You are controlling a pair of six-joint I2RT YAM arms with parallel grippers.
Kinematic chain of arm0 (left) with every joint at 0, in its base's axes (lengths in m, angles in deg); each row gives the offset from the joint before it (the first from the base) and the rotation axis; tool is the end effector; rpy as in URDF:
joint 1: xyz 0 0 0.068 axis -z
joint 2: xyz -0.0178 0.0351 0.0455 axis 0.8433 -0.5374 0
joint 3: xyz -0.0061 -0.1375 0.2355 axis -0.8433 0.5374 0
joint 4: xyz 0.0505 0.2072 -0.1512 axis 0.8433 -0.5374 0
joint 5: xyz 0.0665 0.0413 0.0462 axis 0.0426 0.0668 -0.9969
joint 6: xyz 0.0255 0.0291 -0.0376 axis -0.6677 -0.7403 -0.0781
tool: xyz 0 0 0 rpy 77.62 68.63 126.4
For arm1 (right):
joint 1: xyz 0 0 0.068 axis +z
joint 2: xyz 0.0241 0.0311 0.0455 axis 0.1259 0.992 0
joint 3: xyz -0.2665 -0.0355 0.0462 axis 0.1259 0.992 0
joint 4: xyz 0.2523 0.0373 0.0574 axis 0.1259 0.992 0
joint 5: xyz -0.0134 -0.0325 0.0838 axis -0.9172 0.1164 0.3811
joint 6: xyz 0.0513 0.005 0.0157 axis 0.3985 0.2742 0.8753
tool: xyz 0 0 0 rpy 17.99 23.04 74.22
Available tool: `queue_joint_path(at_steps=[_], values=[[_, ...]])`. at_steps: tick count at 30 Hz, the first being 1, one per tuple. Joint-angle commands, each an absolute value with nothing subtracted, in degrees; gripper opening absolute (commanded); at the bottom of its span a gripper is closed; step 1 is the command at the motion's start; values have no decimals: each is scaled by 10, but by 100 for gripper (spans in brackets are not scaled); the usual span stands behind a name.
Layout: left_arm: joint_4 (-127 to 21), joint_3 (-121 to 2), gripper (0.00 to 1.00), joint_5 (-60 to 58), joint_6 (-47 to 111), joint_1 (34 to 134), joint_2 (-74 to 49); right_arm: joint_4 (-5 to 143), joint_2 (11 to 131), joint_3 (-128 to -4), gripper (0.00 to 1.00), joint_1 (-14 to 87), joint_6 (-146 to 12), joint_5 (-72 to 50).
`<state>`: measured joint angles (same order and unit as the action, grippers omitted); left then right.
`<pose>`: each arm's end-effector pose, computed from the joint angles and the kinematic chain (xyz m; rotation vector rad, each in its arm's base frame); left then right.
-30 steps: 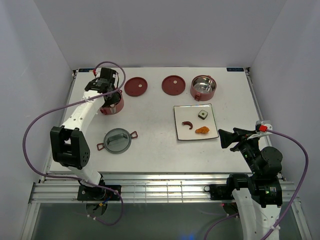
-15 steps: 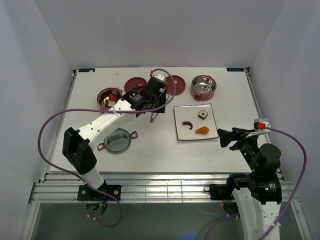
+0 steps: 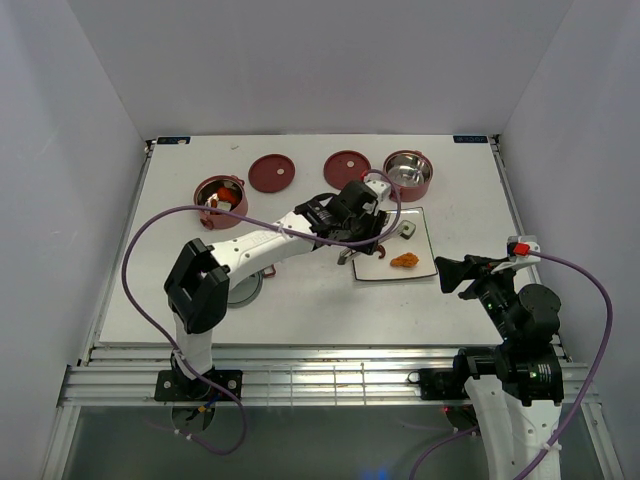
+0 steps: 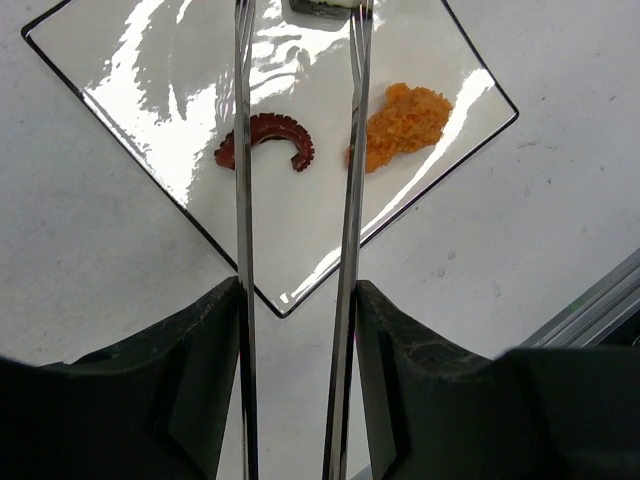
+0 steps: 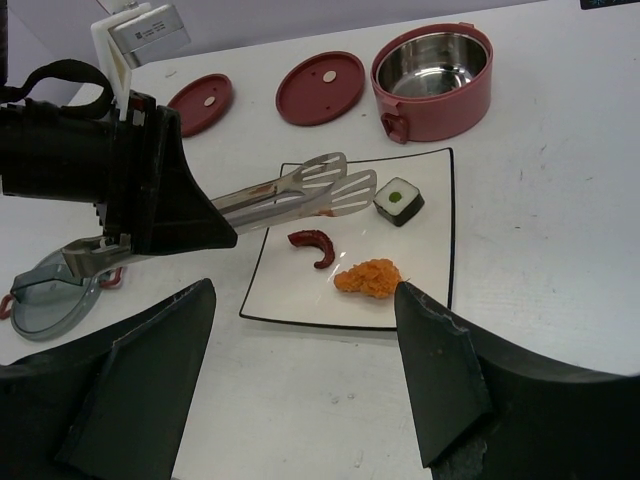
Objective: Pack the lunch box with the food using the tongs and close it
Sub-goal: Pick up the fake food from the plate.
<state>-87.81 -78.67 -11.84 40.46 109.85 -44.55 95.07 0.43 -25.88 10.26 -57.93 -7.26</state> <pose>0.2600 -0.3347 0.2701 0.6713 2.4047 -0.5099 0.0658 0.0105 0.3151 0.0270 1.6212 0.4192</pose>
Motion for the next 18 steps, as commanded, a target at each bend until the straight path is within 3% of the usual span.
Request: queue_joint_path(at_steps=[1, 18], values=[[-819, -814, 57, -87, 382, 1101, -438, 935, 12, -271, 78, 102, -582, -82], [-798, -829, 63, -76, 372, 1112, -486, 937, 5, -267, 78, 102, -586, -89]])
